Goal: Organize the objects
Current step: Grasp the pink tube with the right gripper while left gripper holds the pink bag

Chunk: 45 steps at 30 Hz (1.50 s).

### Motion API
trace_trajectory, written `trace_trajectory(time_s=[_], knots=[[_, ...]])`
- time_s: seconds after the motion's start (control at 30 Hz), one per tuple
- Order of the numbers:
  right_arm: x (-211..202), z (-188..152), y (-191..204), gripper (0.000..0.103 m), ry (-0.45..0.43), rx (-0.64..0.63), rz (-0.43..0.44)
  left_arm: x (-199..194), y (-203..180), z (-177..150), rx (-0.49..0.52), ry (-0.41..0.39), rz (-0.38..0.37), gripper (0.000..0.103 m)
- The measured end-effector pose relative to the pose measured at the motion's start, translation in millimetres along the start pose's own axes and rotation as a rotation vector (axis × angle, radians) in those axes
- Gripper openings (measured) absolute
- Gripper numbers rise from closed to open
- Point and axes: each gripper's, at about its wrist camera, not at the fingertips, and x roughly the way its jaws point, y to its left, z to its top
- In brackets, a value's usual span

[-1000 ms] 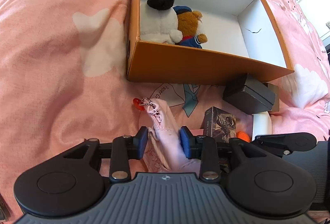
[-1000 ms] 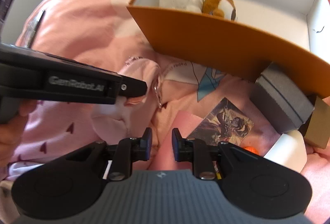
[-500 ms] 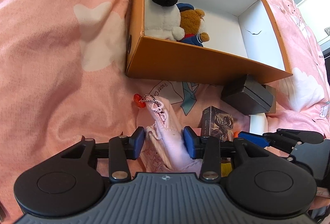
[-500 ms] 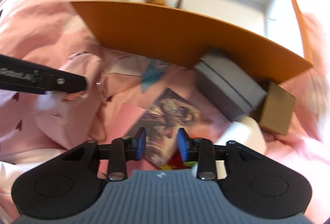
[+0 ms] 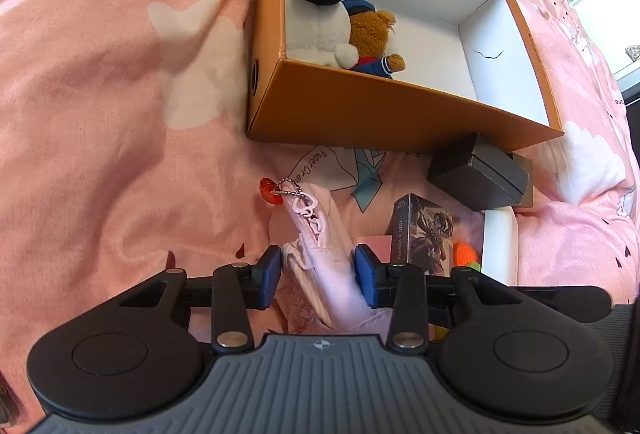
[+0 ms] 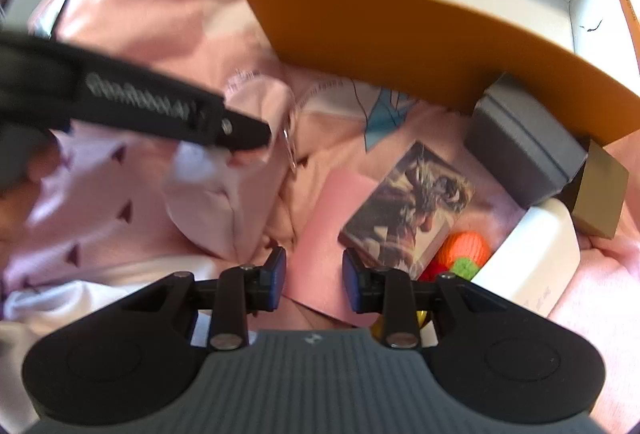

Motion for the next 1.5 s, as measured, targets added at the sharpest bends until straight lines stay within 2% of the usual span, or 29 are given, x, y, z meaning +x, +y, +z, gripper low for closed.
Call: trace_trajectory(time_s=[0.03,0.1,0.27,0.43,0.67,0.83,0.9,1.2,1.37,1.5], knots=[[4,0,2,0.034,0.009,0.012,-0.006,0,1,-1,0.0,-0.001,-0.001,0.045],[12,2,5,0.044,0.019,0.026,-0.039,-2,2,-1,0.006,-0.001,-0.006,0.045],[30,4,15,0.059,0.039,0.007,-0.077,-6,6,-5,0.009,-0.014,-0.002,0.045],[44,7,26,0.065,0.016,-0.037,-0.204,-6,9,-7,0.009,-0.024,0.018,0.045],[55,7,29,0.07,0.036,-0.072,-0.232,-3,15,-8,0.005,-0.016,0.02,0.043],[47,3,26,0.065,0.025,-0.056,-0.231,-7,15,-8,0.014,-0.025,0.018,0.043],[39,2,25,0.052,0.012,-0.046,-0.213,-7,15,-8,0.014,-0.023,0.017,0.043],[-6,-8,17,0.018,-0.073,0.021,-0.156,-9,15,-8,0.017,-0.021,0.015,0.043],[-22,-9,7,0.013,-0.101,0.06,-0.16,-8,13,-8,0.019,-0.018,-0.02,0.043],[-27,-14,2,0.012,-0.119,0.045,-0.219,-8,11,-9,0.024,-0.015,-0.024,0.042]])
